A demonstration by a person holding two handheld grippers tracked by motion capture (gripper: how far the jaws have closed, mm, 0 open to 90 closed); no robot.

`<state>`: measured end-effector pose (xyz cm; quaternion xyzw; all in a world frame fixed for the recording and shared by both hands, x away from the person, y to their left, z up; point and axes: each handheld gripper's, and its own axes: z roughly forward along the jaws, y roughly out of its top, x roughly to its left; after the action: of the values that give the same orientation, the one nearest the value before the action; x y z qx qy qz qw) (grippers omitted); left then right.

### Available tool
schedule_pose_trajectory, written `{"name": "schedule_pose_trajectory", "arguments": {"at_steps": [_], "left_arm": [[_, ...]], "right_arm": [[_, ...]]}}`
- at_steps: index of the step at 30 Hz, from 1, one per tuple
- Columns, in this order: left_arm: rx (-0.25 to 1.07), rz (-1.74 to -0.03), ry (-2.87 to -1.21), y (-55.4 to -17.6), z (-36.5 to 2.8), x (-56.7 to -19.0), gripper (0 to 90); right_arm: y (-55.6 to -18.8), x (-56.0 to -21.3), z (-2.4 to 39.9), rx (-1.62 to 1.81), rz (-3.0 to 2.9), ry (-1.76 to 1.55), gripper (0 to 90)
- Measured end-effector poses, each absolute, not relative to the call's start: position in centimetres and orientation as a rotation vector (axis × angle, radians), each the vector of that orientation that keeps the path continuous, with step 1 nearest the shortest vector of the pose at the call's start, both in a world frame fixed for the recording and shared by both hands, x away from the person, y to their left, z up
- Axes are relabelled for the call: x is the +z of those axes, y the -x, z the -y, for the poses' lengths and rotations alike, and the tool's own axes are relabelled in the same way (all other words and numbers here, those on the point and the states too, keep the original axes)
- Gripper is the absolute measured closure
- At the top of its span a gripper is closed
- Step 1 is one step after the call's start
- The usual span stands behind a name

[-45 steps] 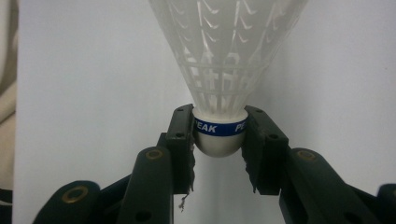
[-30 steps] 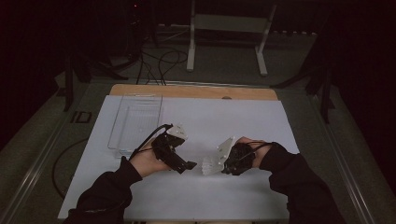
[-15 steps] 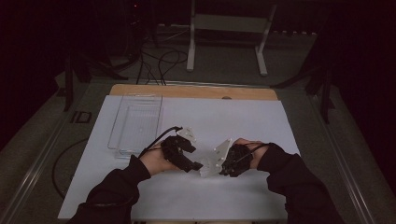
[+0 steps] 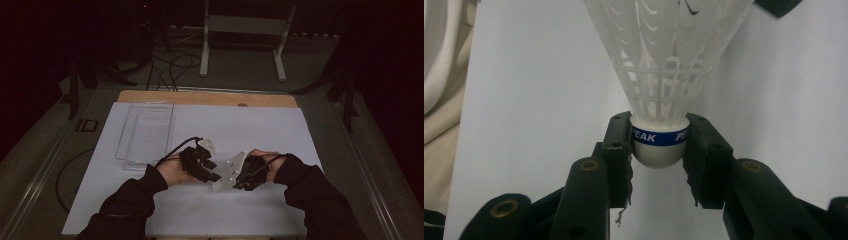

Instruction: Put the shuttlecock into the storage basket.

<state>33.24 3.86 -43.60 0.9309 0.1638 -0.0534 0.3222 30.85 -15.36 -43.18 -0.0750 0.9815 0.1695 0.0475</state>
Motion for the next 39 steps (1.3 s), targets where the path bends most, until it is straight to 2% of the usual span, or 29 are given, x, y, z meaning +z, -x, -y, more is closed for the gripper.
{"name": "schedule_pose_trajectory", "arguments": {"at_steps": [11,12,15,17,18,19,34,39], "left_arm": [[-0.182,-0.38,-2.469,-33.2,-3.0,-43.9,65.8],[-0.194,-0.366,-2.471,-33.2,-2.9,-43.9,70.6],[-0.203,-0.362,-2.47,-33.2,-2.8,-44.0,74.7],[-0.205,-0.359,-2.471,-33.2,-2.7,-44.0,83.4],[-0.208,-0.355,-2.472,-33.2,-2.7,-44.1,83.4],[-0.214,-0.353,-2.469,-33.2,-2.7,-44.1,88.7],[-0.241,-0.322,-2.487,-33.2,-2.8,-44.0,90.0],[-0.243,-0.306,-2.508,-33.0,-2.9,-43.8,90.0]], "right_arm": [[-30.7,-43.3,15.1,0.539,-2.99,0.255,65.6],[-30.7,-43.3,15.0,0.541,-2.993,0.263,65.6],[-30.7,-43.4,14.9,0.54,-2.997,0.255,65.6],[-30.7,-43.5,14.9,0.534,-2.998,0.254,65.6],[-30.7,-43.5,14.9,0.534,-2.998,0.254,65.6],[-30.7,-43.6,14.9,0.537,-2.998,0.25,65.6],[-30.4,-43.9,14.8,0.544,-2.974,0.243,64.6],[-30.3,-44.2,14.8,0.51,-2.964,0.203,59.6]]}}
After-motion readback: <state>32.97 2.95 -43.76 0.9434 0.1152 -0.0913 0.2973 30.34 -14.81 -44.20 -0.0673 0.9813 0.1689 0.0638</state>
